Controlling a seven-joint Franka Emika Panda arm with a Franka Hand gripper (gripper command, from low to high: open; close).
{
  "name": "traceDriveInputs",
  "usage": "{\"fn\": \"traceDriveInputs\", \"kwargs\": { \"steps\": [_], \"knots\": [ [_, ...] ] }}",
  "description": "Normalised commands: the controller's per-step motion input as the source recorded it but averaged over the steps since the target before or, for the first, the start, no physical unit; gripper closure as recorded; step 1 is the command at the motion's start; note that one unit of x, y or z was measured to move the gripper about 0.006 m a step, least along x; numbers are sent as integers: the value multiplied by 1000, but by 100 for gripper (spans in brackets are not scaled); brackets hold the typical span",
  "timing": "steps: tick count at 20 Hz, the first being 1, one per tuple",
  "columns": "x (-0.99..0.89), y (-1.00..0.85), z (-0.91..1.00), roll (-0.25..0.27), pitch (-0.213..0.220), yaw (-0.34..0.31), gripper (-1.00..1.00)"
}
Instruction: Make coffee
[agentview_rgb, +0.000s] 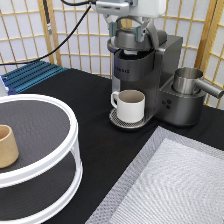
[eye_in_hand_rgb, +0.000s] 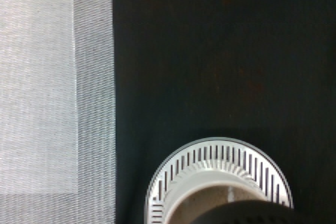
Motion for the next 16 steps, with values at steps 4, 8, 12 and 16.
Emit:
{"fn": "traceDriveInputs", "kwargs": {
  "steps": [4, 8, 12, 16],
  "knots": [
    [105, -411, 402, 10, 51, 66, -100],
    [-77, 25, 1000, -25, 25, 3, -100],
    [-237, 608, 1000, -48, -7, 0, -100],
    [58, 906, 827, -90, 3, 7, -100]
  ]
}}
